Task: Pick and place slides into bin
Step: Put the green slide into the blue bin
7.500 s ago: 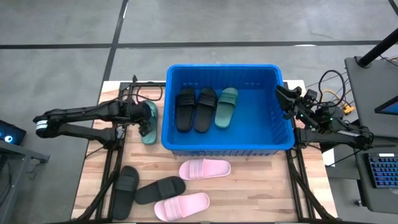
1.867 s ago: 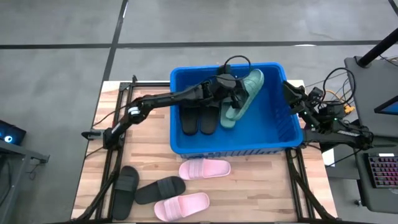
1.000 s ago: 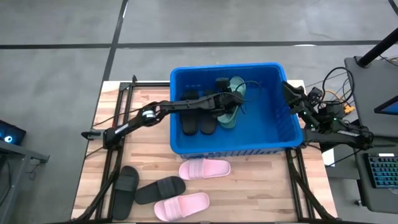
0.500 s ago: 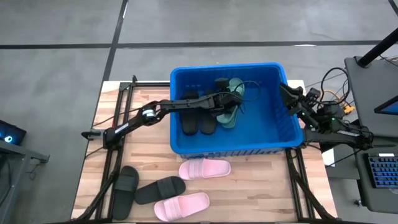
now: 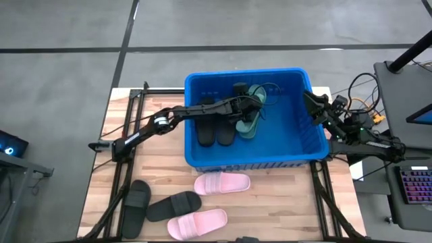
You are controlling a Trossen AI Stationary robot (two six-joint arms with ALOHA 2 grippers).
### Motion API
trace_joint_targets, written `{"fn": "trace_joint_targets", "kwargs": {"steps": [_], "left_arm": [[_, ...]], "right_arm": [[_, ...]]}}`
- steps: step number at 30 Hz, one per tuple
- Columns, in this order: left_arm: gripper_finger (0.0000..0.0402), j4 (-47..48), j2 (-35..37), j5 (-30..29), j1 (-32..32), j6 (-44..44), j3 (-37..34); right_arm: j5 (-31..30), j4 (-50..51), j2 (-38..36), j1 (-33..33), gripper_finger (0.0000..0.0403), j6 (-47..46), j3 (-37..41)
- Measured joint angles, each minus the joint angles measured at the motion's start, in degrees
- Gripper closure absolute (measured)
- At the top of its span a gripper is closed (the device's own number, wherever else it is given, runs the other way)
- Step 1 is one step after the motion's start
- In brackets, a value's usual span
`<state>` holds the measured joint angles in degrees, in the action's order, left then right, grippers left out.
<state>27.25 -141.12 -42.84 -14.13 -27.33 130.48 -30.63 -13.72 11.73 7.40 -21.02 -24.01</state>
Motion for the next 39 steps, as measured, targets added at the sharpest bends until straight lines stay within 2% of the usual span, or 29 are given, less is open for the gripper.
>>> {"fn": "trace_joint_targets", "kwargs": {"steps": [10, 16, 21, 39], "left_arm": [[0.0271, 0.8, 0.0, 3.5, -0.6, 4.5, -0.1], [0.0223, 0.9, 0.0, 3.6, -0.7, 4.7, -0.1], [0.0210, 2.5, 0.0, 3.6, -0.6, 4.7, -0.1], [0.0209, 3.8, 1.1, 5.3, -0.2, 6.0, -0.1]], "right_arm": [[1.1, 0.0, 0.0, 0.0, 0.0202, 0.0, 0.0], [1.1, 0.2, 0.0, 0.0, 0.0202, 0.0, 0.0], [1.1, 0.2, 0.0, 0.0, 0.0202, 0.0, 0.0], [1.1, 0.2, 0.0, 0.0, 0.0202, 1.6, 0.0]]}}
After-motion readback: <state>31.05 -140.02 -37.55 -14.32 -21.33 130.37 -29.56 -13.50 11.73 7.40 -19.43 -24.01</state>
